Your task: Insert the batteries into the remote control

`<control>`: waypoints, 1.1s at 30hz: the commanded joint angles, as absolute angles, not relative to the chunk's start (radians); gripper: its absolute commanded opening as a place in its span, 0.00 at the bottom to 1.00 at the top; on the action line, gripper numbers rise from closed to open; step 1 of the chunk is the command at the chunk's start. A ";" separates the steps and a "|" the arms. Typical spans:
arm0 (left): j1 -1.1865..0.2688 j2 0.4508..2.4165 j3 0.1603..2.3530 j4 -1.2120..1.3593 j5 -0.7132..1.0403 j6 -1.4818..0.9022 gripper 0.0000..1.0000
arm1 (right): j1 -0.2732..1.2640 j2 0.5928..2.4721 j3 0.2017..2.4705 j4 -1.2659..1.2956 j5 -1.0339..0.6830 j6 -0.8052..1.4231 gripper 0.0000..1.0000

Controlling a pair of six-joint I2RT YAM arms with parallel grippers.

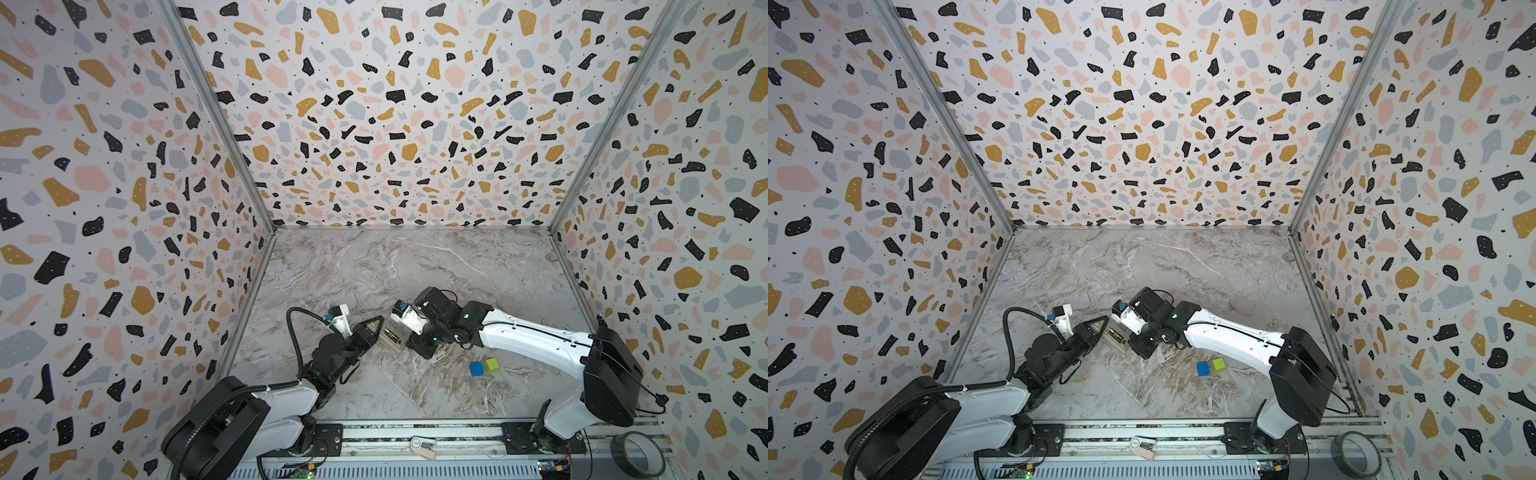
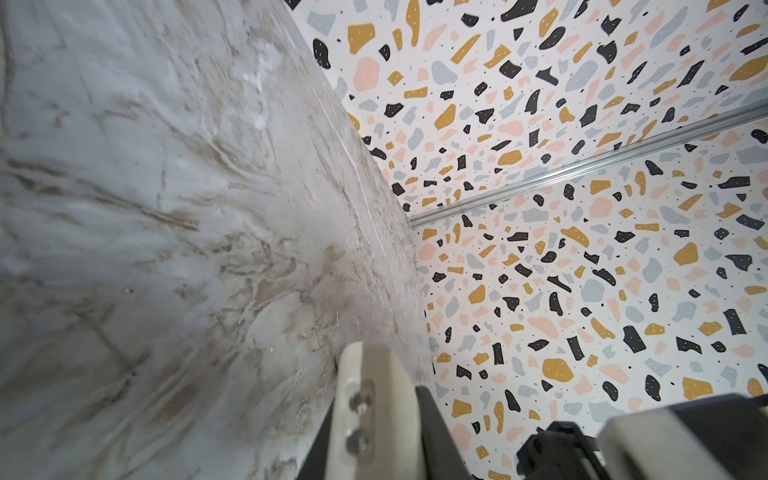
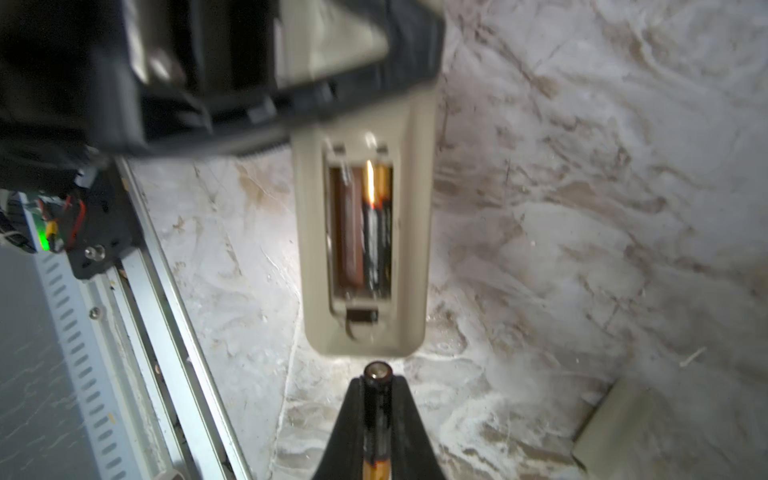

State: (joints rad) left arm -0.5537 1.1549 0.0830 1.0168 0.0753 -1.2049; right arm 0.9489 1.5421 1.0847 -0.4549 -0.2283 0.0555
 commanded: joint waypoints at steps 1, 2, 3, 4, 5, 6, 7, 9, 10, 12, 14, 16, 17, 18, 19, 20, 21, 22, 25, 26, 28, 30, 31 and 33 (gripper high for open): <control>-0.512 1.106 0.088 0.982 0.104 -1.147 0.00 | 0.916 1.520 1.023 -0.406 -0.207 0.081 0.03; -0.503 1.095 0.082 0.976 0.110 -1.144 0.00 | 0.904 1.535 1.005 -0.392 -0.210 0.082 0.03; -0.500 1.088 0.080 0.972 0.116 -1.143 0.00 | 0.898 1.558 0.999 -0.388 -0.209 0.079 0.03; -0.497 1.084 0.077 0.972 0.120 -1.141 0.00 | 0.897 1.577 0.997 -0.388 -0.200 0.075 0.03; -0.496 1.082 0.073 0.975 0.126 -1.141 0.00 | 0.896 1.599 0.995 -0.380 -0.191 0.073 0.03; -0.495 1.081 0.069 0.980 0.132 -1.142 0.00 | 0.895 1.621 0.994 -0.373 -0.186 0.071 0.04; -0.495 1.083 0.066 0.986 0.139 -1.143 0.00 | 0.896 1.637 0.994 -0.366 -0.186 0.070 0.03; -0.495 1.085 0.057 1.001 0.160 -1.146 0.00 | 0.896 1.668 0.990 -0.347 -0.188 0.071 0.03; -0.495 1.085 0.053 1.006 0.166 -1.146 0.00 | 0.896 1.679 0.987 -0.339 -0.190 0.071 0.03; -0.494 1.076 0.042 1.009 0.174 -1.143 0.00 | 0.896 1.700 0.985 -0.332 -0.186 0.072 0.04; -0.493 1.069 0.037 1.004 0.183 -1.133 0.00 | 0.896 1.714 0.980 -0.328 -0.174 0.073 0.03; -0.491 1.068 0.040 0.993 0.195 -1.121 0.00 | 0.896 1.721 0.971 -0.323 -0.170 0.075 0.04; -0.492 1.069 0.044 0.989 0.202 -1.116 0.00 | 0.896 1.723 0.964 -0.318 -0.166 0.078 0.04; -0.491 1.071 0.046 0.987 0.206 -1.112 0.00 | 0.896 1.726 0.960 -0.315 -0.165 0.080 0.05; -0.492 1.073 0.047 0.988 0.209 -1.111 0.00 | 0.897 1.730 0.956 -0.311 -0.163 0.081 0.05; -0.491 1.073 0.047 0.991 0.211 -1.111 0.00 | 0.897 1.737 0.954 -0.310 -0.160 0.082 0.06; -0.491 1.074 0.045 0.993 0.210 -1.111 0.00 | 0.899 1.740 0.954 -0.311 -0.156 0.084 0.06; -0.492 1.074 0.042 0.999 0.209 -1.111 0.00 | 0.900 1.746 0.954 -0.311 -0.152 0.084 0.07; -0.492 1.079 0.032 1.018 0.207 -1.118 0.00 | 0.902 1.754 0.951 -0.305 -0.144 0.084 0.13; -0.491 1.081 0.029 1.024 0.209 -1.121 0.00 | 0.902 1.756 0.949 -0.302 -0.145 0.086 0.16; -0.492 1.078 0.025 1.028 0.212 -1.123 0.00 | 0.904 1.758 0.946 -0.297 -0.148 0.087 0.22; -0.492 1.066 0.017 1.021 0.207 -1.122 0.00 | 0.907 1.754 0.943 -0.292 -0.149 0.090 0.28; -0.492 1.060 0.014 1.015 0.204 -1.122 0.00 | 0.908 1.755 0.942 -0.290 -0.149 0.093 0.32; -0.492 1.050 0.014 1.003 0.200 -1.117 0.00 | 0.908 1.753 0.943 -0.293 -0.146 0.095 0.40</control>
